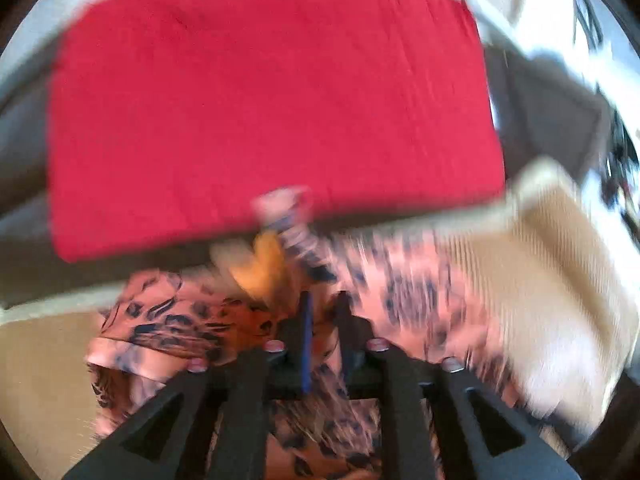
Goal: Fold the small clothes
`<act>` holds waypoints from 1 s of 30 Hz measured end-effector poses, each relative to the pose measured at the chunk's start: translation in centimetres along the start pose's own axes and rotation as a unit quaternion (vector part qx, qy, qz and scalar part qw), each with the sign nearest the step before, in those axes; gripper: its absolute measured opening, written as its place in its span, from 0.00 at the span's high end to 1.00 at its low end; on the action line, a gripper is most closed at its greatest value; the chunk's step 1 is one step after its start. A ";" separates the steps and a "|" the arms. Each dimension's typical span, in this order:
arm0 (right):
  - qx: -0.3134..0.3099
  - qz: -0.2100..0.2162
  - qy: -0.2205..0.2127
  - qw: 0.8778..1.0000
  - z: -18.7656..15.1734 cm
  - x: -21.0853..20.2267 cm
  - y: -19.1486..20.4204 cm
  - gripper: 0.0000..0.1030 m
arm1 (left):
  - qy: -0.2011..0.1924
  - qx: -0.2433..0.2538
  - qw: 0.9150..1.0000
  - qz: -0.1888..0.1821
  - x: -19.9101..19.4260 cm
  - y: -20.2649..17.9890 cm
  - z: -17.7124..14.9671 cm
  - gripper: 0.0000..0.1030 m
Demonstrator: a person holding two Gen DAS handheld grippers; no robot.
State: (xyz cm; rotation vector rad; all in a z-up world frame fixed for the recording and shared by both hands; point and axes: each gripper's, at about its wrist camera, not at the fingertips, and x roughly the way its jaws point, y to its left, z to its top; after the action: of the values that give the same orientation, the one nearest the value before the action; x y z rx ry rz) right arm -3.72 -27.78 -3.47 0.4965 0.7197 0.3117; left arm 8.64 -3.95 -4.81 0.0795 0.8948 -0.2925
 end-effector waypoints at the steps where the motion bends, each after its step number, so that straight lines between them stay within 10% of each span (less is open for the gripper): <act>1: 0.006 0.002 -0.002 1.000 0.4 -0.6 -0.3 0.01 | 0.025 -0.009 1.000 0.002 0.7 0.1 -1.1 0.79; 4: 0.024 0.009 -0.010 1.000 2.0 -1.9 -0.8 0.01 | 0.028 -0.062 0.998 0.015 -0.4 4.1 -4.7 0.66; 6: 0.027 0.017 -0.003 0.999 3.4 -1.6 -0.6 0.01 | -0.004 -0.111 0.993 0.037 -3.0 7.8 -6.8 0.37; 12: 0.064 0.055 0.067 0.994 9.1 4.9 1.3 0.01 | -0.045 -0.218 0.970 0.097 -8.3 17.6 -11.5 0.34; 18: 0.035 -0.094 0.118 0.988 12.5 12.4 1.7 0.02 | -0.045 -0.284 0.952 0.104 -9.4 23.3 -16.0 0.34; 20: -0.001 -0.125 0.163 0.979 12.6 14.7 2.2 0.15 | -0.049 -0.295 0.949 0.102 -9.4 24.0 -16.9 0.34; 22: -0.026 -0.146 0.221 0.964 11.8 17.0 2.6 0.86 | -0.046 -0.306 0.946 0.098 -9.4 24.7 -17.6 0.34; 25: -0.108 -0.184 0.238 0.948 11.5 17.7 5.2 0.91 | -0.048 -0.309 0.945 0.096 -9.9 25.3 -18.2 0.34; 30: -0.188 -0.197 0.084 0.959 15.9 10.5 11.1 0.91 | -0.059 -0.305 0.945 0.105 -10.2 25.9 -17.6 0.34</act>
State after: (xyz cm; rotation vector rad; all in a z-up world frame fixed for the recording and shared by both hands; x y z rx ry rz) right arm 13.65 -19.01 6.91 -0.0406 0.8827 0.1100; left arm -3.34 26.42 -9.30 -0.4106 0.8154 0.1862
